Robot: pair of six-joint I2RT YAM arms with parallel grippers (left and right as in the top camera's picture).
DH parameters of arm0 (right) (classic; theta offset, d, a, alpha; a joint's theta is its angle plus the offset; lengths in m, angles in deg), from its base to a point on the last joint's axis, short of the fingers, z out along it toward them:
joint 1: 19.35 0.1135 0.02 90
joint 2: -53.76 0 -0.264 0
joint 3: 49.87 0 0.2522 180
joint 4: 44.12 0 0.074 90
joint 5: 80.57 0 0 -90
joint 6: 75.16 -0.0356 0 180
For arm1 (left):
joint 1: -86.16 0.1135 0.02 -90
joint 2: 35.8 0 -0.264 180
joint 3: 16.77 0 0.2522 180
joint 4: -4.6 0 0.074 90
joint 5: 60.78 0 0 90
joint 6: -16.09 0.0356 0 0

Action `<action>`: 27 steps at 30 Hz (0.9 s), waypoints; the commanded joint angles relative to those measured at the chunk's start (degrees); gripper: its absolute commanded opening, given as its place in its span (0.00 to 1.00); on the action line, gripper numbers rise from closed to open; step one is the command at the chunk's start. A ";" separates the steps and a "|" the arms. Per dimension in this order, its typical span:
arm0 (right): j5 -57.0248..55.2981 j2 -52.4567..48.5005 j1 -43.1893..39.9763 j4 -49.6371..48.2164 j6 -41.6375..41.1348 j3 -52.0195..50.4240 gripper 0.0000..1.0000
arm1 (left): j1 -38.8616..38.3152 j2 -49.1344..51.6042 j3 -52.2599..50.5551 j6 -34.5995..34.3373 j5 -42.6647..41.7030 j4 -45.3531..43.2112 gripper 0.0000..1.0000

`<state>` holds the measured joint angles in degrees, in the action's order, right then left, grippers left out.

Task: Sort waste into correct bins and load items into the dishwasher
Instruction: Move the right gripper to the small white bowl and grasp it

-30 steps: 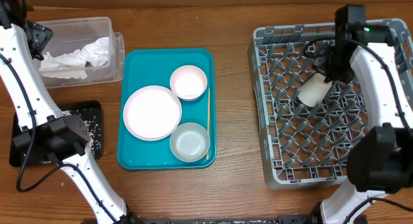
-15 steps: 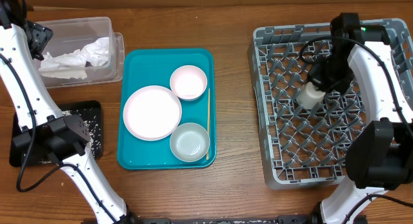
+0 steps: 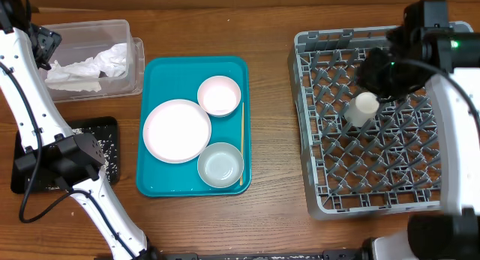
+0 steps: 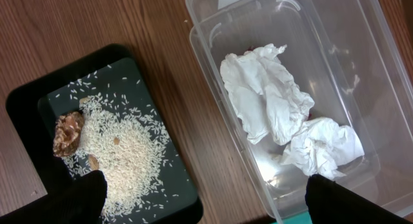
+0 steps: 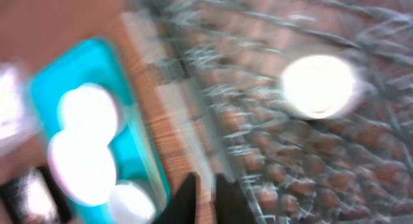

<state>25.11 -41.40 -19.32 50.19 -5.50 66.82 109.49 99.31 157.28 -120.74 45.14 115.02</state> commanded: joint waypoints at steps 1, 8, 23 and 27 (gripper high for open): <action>7.56 1.84 7.34 -1.81 2.78 1.22 0.43 | -0.11 -1.36 1.05 -0.96 0.98 0.13 1.00; 6.49 -0.02 27.02 -10.88 0.02 -3.19 0.80 | -0.11 -1.36 1.05 -0.96 0.98 0.13 1.00; -11.63 -16.87 55.82 -18.60 -9.97 -5.88 0.76 | -0.11 -1.36 1.05 -0.96 0.98 0.13 1.00; -13.53 -21.00 59.34 -18.84 -10.54 -5.88 0.64 | -0.11 -1.36 1.05 -0.96 0.98 0.13 1.00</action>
<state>14.88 -60.37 38.34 31.72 -14.66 61.03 109.49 99.31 157.28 -120.74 45.14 115.02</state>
